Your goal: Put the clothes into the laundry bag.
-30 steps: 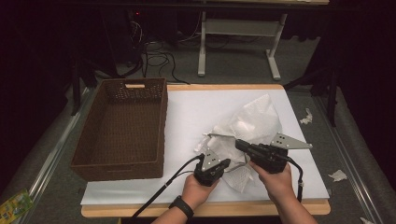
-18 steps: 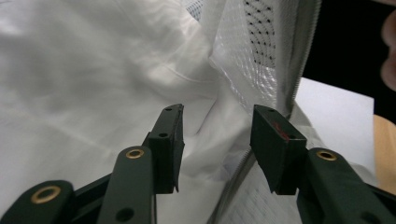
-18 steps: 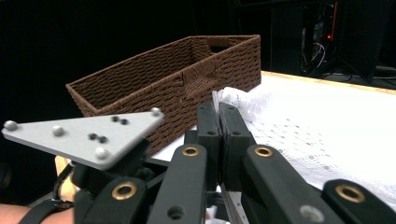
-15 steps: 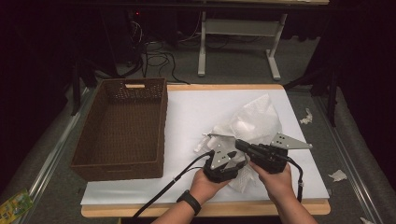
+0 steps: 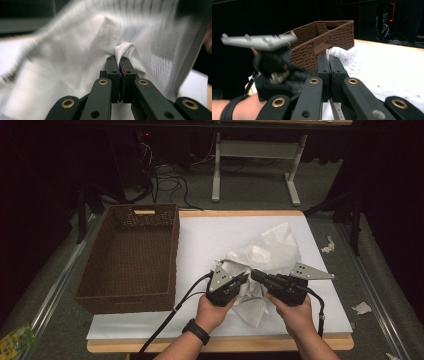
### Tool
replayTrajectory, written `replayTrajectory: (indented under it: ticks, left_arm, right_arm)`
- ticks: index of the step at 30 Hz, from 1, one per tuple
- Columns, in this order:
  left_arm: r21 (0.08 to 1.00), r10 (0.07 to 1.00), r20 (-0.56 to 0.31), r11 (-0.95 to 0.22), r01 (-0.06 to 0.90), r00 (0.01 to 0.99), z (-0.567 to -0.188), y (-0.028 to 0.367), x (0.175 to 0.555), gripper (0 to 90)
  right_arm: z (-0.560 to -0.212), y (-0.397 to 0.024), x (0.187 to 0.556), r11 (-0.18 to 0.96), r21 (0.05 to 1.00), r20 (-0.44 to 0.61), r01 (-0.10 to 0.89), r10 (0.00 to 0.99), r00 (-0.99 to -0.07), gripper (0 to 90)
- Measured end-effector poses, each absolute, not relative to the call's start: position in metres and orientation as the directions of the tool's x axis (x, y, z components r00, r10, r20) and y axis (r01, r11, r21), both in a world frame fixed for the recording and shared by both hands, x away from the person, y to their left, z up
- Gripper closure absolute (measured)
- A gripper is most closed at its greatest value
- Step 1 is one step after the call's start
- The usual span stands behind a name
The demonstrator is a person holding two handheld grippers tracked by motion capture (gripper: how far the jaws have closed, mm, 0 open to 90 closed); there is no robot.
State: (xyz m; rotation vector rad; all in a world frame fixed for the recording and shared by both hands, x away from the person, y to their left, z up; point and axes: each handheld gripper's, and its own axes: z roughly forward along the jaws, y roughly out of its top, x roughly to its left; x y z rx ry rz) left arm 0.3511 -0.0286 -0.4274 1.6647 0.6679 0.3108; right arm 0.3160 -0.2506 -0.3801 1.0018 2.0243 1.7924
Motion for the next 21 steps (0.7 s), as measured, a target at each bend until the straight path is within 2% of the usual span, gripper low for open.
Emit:
replayTrajectory:
  ticks: [2, 9, 11, 19, 21]
  left_arm:
    - [0.968, 0.584, -0.132, -0.097, 0.231, 0.801, -0.425, -0.035, 0.352, 88.3]
    - [0.956, 0.597, -0.157, -0.109, 0.274, 0.787, -0.451, -0.074, 0.369, 88.3]
    - [0.952, 0.604, -0.140, -0.137, 0.276, 0.784, -0.458, -0.081, 0.374, 88.3]
    - [0.929, 0.609, -0.207, -0.123, 0.349, 0.766, -0.472, -0.094, 0.388, 87.7]
    - [0.928, 0.576, -0.227, -0.116, 0.353, 0.785, -0.469, -0.091, 0.385, 84.7]
  right_arm:
    - [-0.378, -0.248, 0.315, -0.003, 0.950, 0.244, 0.313, 0.632, -0.736, 89.6]
    - [-0.371, -0.251, 0.310, -0.050, 0.949, 0.275, 0.311, 0.613, -0.741, 89.6]
    - [-0.369, -0.254, 0.309, -0.065, 0.949, 0.283, 0.310, 0.611, -0.739, 89.6]
    - [-0.366, -0.264, 0.307, -0.093, 0.950, 0.292, 0.300, 0.609, -0.737, 89.6]
    - [-0.367, -0.265, 0.308, -0.088, 0.951, 0.286, 0.296, 0.611, -0.738, 89.6]
